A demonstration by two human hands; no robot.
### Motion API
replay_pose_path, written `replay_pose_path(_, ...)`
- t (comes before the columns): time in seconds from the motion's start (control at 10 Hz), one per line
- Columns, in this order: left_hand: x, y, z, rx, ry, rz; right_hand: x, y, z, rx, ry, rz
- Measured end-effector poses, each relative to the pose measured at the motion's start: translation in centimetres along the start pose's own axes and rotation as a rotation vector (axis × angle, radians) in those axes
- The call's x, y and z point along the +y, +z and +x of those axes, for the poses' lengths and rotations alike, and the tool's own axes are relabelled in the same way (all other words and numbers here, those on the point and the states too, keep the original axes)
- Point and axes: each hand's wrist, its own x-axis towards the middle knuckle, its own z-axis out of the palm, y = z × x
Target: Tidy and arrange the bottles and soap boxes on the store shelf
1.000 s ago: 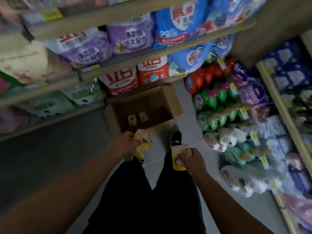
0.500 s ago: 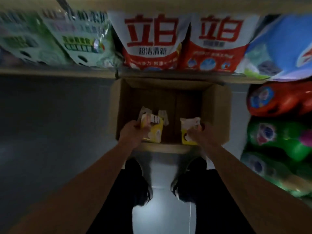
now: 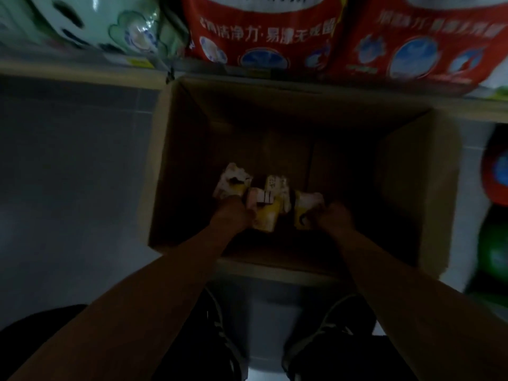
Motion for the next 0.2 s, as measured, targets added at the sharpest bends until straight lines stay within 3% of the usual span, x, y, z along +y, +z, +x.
replay_pose_path(0.1, 0.7, -2.8, -5.0, -0.041, 0.002, 0.178, -0.8, -2.8, -5.0, 0.012, -0.05, -0.037)
replay_pose_path(0.2, 1.2, -6.7, -13.1, -0.018, 0.055, 0.012, -1.5, -6.3, -13.8, -0.026, -0.086, -0.058)
